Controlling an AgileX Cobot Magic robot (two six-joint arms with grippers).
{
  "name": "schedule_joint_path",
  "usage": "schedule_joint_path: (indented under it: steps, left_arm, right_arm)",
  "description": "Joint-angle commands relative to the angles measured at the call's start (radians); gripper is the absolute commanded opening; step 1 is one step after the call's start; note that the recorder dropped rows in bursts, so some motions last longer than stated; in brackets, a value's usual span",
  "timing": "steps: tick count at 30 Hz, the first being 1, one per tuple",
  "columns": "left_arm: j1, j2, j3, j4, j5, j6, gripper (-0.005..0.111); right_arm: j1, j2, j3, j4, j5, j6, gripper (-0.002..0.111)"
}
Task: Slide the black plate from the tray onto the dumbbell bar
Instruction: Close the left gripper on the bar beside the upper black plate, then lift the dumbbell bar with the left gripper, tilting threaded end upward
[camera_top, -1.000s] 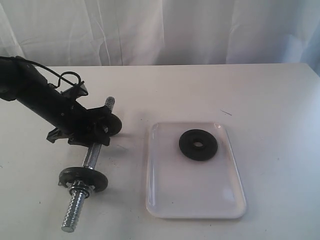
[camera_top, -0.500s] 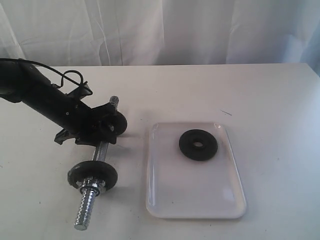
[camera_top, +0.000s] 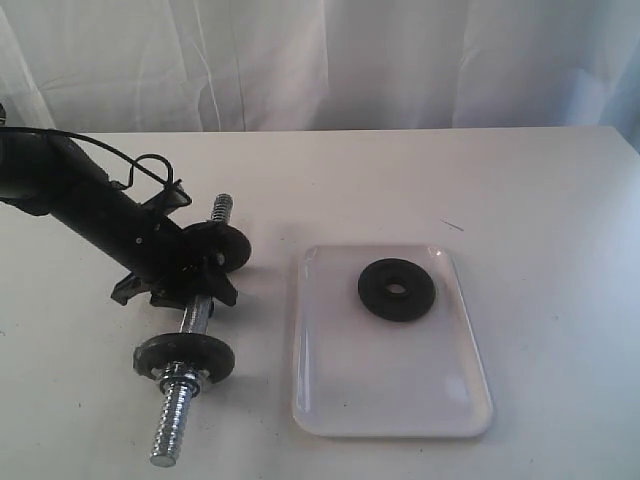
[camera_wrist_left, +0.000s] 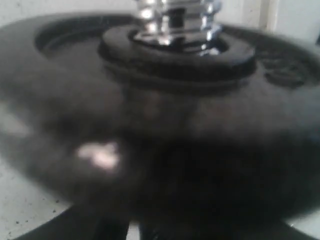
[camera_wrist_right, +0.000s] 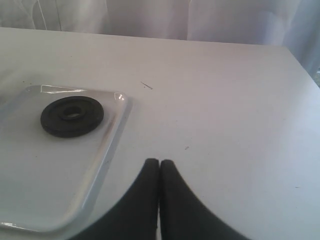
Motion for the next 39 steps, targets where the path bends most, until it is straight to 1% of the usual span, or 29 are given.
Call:
schedule_joint_path:
  steps: [1,5,6,7,9,12,15,19,26,35,39]
  left_arm:
    - [-0.003,0.020,0.015,0.053,0.025,-0.014,0.046]
    - [-0.003,0.021,0.015,0.053,0.025,-0.016,0.045]
    - [-0.003,0.021,0.015,0.053,0.025,-0.023,0.041]
    - [-0.003,0.021,0.015,0.053,0.025,-0.031,0.033]
    - [-0.003,0.021,0.015,0.053,0.025,-0.027,0.000]
    - [-0.003,0.021,0.015,0.053,0.028,0.007,0.000]
    - [-0.003,-0.007,0.015,0.053,0.009,0.110,0.000]
    - [-0.003,-0.071,0.015,0.031,-0.011,0.158,0.000]
    - [-0.003,-0.203,0.021,0.030,0.022,0.284,0.000]
    - [-0.003,-0.290,0.098,0.030,0.025,0.339,0.000]
    - [-0.003,-0.308,0.134,-0.009,0.059,0.412,0.000]
  right_arm:
    - [-0.005,-0.006,0.006,-0.003,-0.008,0.004,0.000]
    - [-0.005,-0.006,0.006,-0.003,-0.008,0.004,0.000]
    - [-0.005,-0.006,0.006,-0.003,-0.008,0.004,0.000]
    - [-0.005,-0.006,0.006,-0.003,-0.008,0.004,0.000]
    - [-0.005,-0.006,0.006,-0.003,-0.008,0.004,0.000]
    - [-0.005,-0.006,0.006,-0.003,-0.008,0.004,0.000]
    - [-0.005,-0.006,0.006,-0.003,-0.008,0.004,0.000]
    - [-0.005,-0.006,0.006,-0.003,-0.008,0.004,0.000]
    - [-0.005,-0.006,0.006,-0.003,-0.008,0.004,0.000]
    - [-0.005,-0.006,0.006,-0.003,-0.008,0.004,0.000]
    - [-0.005,-0.006,0.006,-0.003,-0.008,0.004,0.000]
